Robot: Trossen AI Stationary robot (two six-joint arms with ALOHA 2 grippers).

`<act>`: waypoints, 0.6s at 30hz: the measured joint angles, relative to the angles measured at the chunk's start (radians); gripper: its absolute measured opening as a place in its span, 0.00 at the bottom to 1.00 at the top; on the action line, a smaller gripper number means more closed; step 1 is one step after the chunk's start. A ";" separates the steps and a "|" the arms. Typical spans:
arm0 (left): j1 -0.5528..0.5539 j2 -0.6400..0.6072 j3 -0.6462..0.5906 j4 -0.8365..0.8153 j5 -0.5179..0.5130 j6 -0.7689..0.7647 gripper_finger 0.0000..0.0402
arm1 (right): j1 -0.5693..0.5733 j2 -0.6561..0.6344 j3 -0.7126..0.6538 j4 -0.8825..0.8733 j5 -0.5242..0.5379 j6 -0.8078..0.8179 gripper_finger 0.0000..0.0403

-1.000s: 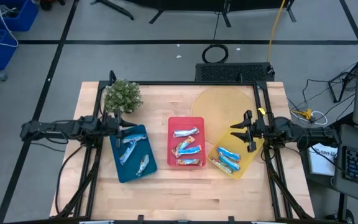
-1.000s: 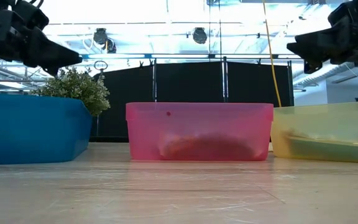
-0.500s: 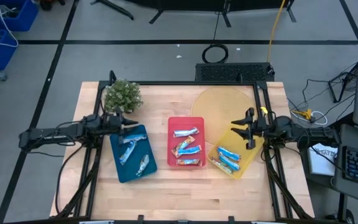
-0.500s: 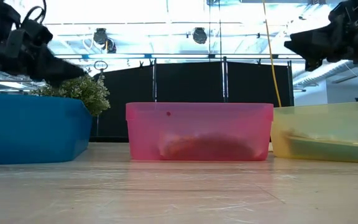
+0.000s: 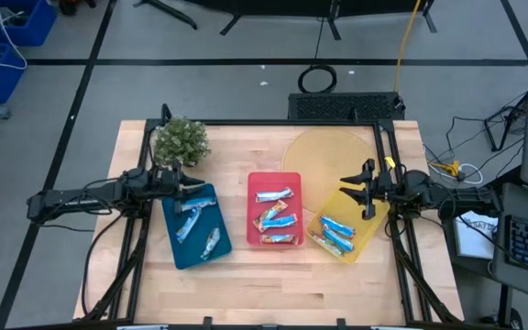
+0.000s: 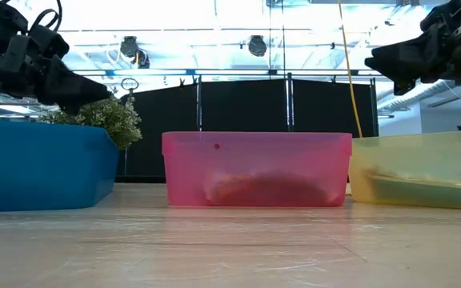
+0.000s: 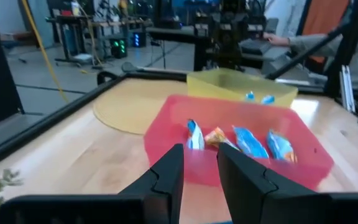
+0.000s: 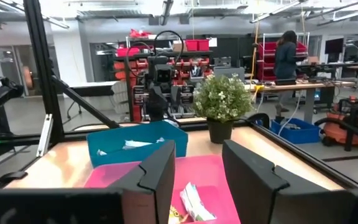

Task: Pick and place Granola Bars by type
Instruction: Return to Home Position

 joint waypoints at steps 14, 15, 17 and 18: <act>0.000 0.000 0.000 0.044 -0.053 -0.008 0.26 | 0.001 0.000 0.000 0.029 0.000 -0.024 0.31; 0.000 0.000 0.000 0.044 -0.053 0.003 0.26 | 0.001 0.000 0.000 0.029 0.000 -0.025 0.31; 0.000 0.000 0.000 0.044 -0.053 0.027 0.26 | 0.001 0.000 0.001 0.029 0.000 -0.021 0.31; 0.000 0.000 0.000 0.043 -0.053 0.034 0.26 | 0.001 0.000 0.001 0.030 0.000 -0.018 0.31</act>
